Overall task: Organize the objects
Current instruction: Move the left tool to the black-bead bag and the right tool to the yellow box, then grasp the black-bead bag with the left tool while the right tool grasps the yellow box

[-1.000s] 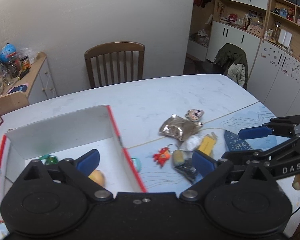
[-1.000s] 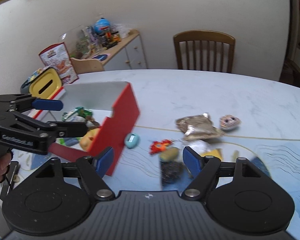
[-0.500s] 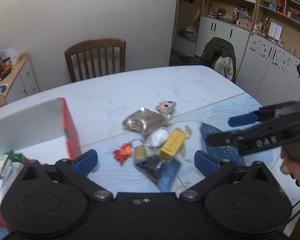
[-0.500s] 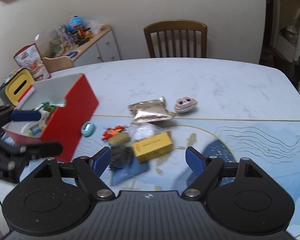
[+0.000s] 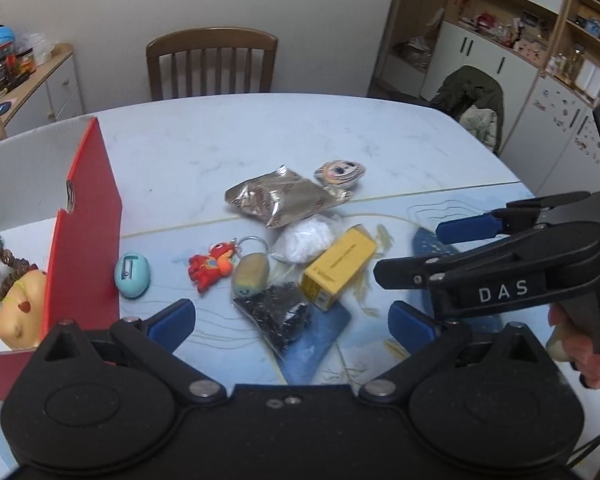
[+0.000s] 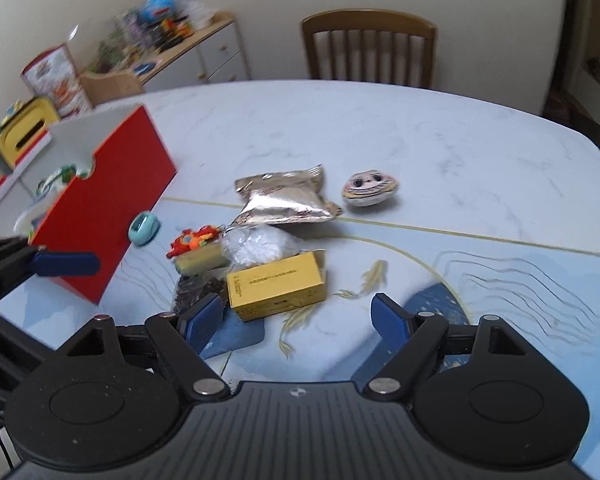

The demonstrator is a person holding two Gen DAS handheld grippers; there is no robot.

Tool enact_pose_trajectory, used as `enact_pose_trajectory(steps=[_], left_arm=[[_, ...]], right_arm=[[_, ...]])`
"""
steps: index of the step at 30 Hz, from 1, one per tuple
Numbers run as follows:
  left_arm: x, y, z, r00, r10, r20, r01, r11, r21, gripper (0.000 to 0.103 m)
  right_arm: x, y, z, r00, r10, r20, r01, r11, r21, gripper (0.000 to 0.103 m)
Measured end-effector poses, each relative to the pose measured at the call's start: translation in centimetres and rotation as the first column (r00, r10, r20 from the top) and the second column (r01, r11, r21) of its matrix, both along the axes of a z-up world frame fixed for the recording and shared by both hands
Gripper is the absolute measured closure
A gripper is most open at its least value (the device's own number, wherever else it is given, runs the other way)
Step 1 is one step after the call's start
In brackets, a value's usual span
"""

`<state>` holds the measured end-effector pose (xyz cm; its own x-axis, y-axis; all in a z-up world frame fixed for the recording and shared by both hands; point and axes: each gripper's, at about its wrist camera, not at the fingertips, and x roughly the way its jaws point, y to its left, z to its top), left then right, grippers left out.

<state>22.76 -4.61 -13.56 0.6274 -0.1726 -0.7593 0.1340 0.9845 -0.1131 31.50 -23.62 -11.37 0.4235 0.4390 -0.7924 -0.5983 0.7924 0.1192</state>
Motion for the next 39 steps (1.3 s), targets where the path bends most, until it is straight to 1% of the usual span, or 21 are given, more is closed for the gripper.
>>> enact_pose_trajectory(steps=[3, 8, 10, 14, 16, 20, 22, 26, 29, 31, 32, 33, 39], left_arm=[[0.4, 0.2, -0.8, 1.0, 0.027, -0.008, -0.027, 1.0, 0.002, 0.001], [0.8, 0.4, -1.5, 0.999, 0.048, 0.002, -0.048, 0.999, 0.008, 0.003], [1.1, 0.4, -1.9, 0.999, 0.05, -0.007, -0.05, 0.999, 0.015, 0.008], [1.2, 0.3, -2.7, 0.998, 0.05, -0.022, -0.05, 0.998, 0.028, 0.011], [1.3, 0.2, -3.0, 0.999, 0.049, -0.024, -0.048, 0.998, 0.039, 0.014], [1.5, -0.2, -3.3, 0.999, 0.04, -0.02, -0.039, 0.998, 0.051, 0.019], [1.6, -0.4, -3.5, 0.999, 0.03, -0.017, -0.029, 0.997, 0.066, 0.024], [1.8, -0.8, -3.9, 1.0, 0.013, -0.023, -0.011, 0.996, 0.089, 0.031], [2.1, -0.8, -4.0, 1.0, 0.008, -0.022, -0.006, 0.996, 0.084, 0.039], [2.3, -0.6, -4.1, 1.0, 0.006, -0.03, -0.004, 0.998, 0.07, 0.046], [2.3, -0.5, -4.2, 0.999, 0.004, -0.035, -0.002, 0.998, 0.062, 0.049], [2.4, -0.5, -4.2, 0.999, 0.002, -0.039, 0.0, 0.999, 0.053, 0.054], [2.4, -0.2, -4.3, 0.999, -0.013, -0.037, 0.015, 0.999, 0.043, 0.061]], right_arm=[[0.8, 0.5, -0.9, 0.999, 0.033, -0.015, -0.034, 0.999, -0.018, 0.021], [2.0, 1.2, -1.9, 0.998, 0.04, -0.049, -0.042, 0.999, -0.033, 0.022], [2.6, 1.3, -2.2, 0.997, 0.032, -0.068, -0.033, 0.999, -0.025, 0.022], [3.5, 1.3, -2.7, 0.994, 0.006, -0.108, -0.006, 1.0, 0.008, 0.022], [3.7, 1.6, -2.9, 0.992, 0.02, -0.124, -0.018, 1.0, 0.02, 0.022], [3.4, 2.7, -3.0, 0.992, 0.051, -0.115, -0.051, 0.999, 0.006, 0.022], [3.4, 3.0, -3.2, 0.992, 0.049, -0.119, -0.049, 0.999, 0.002, 0.022], [3.4, 3.7, -3.8, 0.991, 0.047, -0.122, -0.05, 0.999, -0.02, 0.022], [3.4, 3.8, -4.0, 0.992, 0.04, -0.122, -0.043, 0.999, -0.021, 0.022], [3.3, 3.8, -4.1, 0.992, 0.039, -0.124, -0.041, 0.999, -0.015, 0.022], [3.3, 3.8, -4.1, 0.992, 0.038, -0.123, -0.04, 0.999, -0.015, 0.024], [3.3, 3.8, -4.2, 0.992, 0.035, -0.123, -0.037, 0.999, -0.019, 0.028], [3.0, 3.4, -4.2, 0.992, 0.016, -0.128, -0.017, 1.0, -0.006, 0.03]])
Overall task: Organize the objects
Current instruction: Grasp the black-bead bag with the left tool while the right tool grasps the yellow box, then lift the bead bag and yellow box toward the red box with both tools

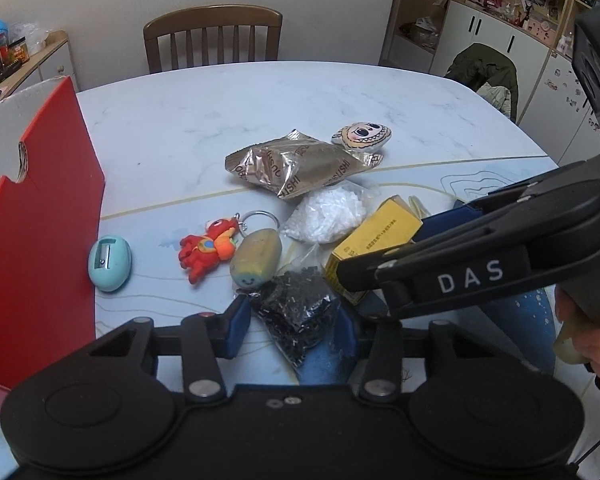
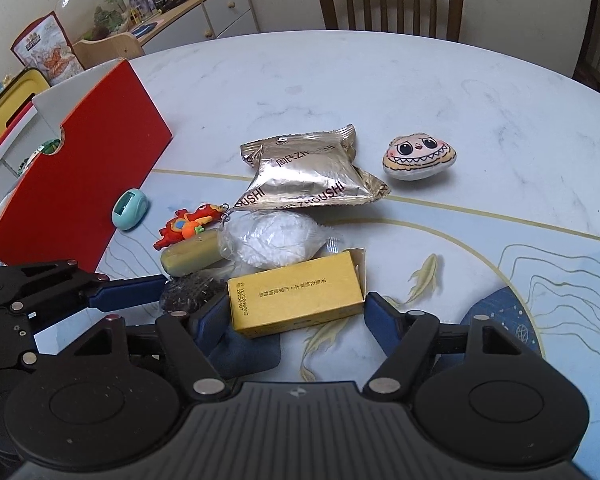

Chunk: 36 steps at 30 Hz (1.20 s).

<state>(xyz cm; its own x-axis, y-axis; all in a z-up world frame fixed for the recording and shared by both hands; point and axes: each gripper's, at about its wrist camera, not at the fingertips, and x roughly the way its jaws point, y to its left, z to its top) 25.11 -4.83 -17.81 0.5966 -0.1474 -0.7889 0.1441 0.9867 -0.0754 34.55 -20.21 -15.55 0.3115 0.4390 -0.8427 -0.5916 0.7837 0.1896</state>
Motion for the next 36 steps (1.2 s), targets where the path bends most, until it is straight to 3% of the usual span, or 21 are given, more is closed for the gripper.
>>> enact_pose_trajectory(steps=[11, 17, 30, 36], left_arm=[[-1.3, 0.2, 0.7, 0.999, -0.034, -0.009, 0.033, 0.998, -0.047, 0.074], [-2.5, 0.4, 2.0, 0.999, -0.051, -0.001, 0.051, 0.996, -0.08, 0.074], [-5.3, 2.7, 7.6, 0.999, -0.036, 0.027, 0.04, 0.982, -0.182, 0.074], [-6.4, 5.4, 9.6, 0.999, -0.005, 0.033, 0.01, 0.984, -0.179, 0.074]], right_arm=[[-1.8, -2.4, 0.8, 0.999, -0.047, -0.019, 0.047, 0.998, 0.045, 0.031], [-3.0, -4.2, 2.3, 0.997, -0.078, -0.022, 0.08, 0.994, 0.081, 0.031], [-7.3, -4.2, 7.5, 0.998, -0.052, 0.04, 0.047, 0.991, 0.124, 0.031], [-9.0, -2.4, 9.8, 0.998, -0.016, 0.065, 0.008, 0.993, 0.121, 0.031]])
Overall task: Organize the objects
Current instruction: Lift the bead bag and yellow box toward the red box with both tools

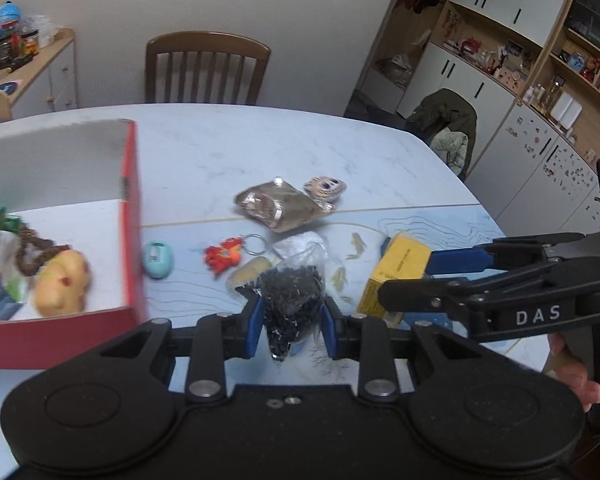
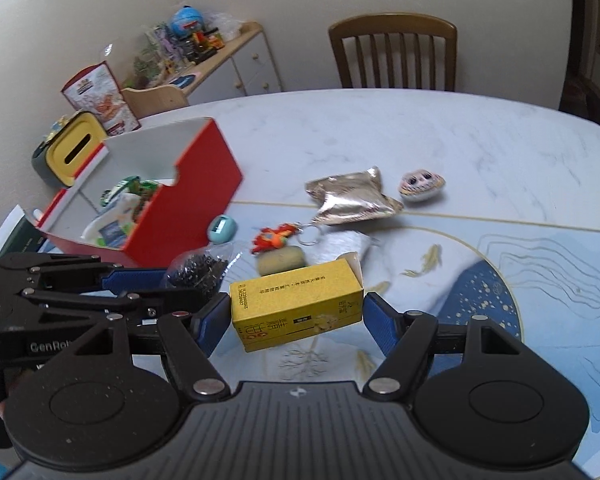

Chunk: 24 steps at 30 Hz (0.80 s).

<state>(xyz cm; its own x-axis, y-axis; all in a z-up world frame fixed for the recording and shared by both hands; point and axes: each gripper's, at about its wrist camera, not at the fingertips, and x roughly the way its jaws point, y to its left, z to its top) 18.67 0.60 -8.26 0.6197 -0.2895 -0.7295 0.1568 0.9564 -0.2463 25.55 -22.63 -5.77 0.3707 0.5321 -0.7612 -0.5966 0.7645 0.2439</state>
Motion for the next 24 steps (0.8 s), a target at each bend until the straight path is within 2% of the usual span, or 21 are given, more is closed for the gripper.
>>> enact_pose_trajectory(steps=[7, 17, 24], left_arm=[[-1.3, 4.7, 2.1, 0.998, 0.062, 0.023, -0.061, 0.998, -0.003, 0.074], [-1.9, 12.1, 4.1, 0.988, 0.141, 0.065, -0.144, 0.988, 0.051, 0.074], [-1.5, 16.5, 4.8, 0.985, 0.153, 0.078, -0.159, 0.985, 0.074, 0.074]], right_arm=[[-1.8, 3.0, 1.9, 0.999, 0.043, 0.028, -0.043, 0.999, 0.001, 0.031], [-3.2, 7.9, 3.3, 0.996, 0.076, 0.046, -0.076, 0.997, -0.002, 0.031], [-3.9, 12.0, 4.0, 0.993, 0.099, 0.06, -0.099, 0.995, 0.002, 0.031]])
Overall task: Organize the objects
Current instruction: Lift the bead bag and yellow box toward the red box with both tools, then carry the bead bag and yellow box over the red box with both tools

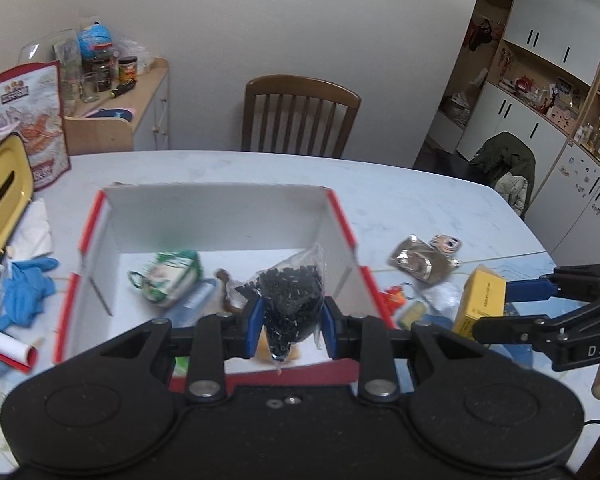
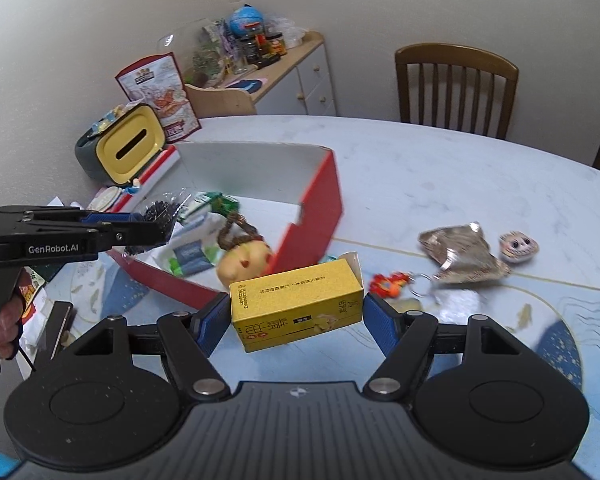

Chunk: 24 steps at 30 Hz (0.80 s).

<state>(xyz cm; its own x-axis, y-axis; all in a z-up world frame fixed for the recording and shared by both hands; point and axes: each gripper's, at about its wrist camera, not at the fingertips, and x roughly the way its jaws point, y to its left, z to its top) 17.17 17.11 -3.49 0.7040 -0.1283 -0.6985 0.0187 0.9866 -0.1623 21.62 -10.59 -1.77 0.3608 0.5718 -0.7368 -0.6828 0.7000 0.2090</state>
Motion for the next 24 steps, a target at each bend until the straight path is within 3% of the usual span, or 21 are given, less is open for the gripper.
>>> enact_pose_trajectory(steps=[14, 24], left_arm=[[1.7, 6.3, -1.1, 1.0, -0.016, -0.026, 0.017, 0.999, 0.032, 0.074], [4.7, 8.1, -3.0, 0.998, -0.037, -0.055, 0.042, 0.995, 0.087, 0.074]], right_arm=[[-0.8, 8.6, -0.3, 0.999, 0.029, 0.013, -0.029, 1.0, -0.009, 0.031], [0.7, 14.6, -2.1, 0.998, 0.038, 0.047, -0.035, 0.998, -0.057, 0.031]])
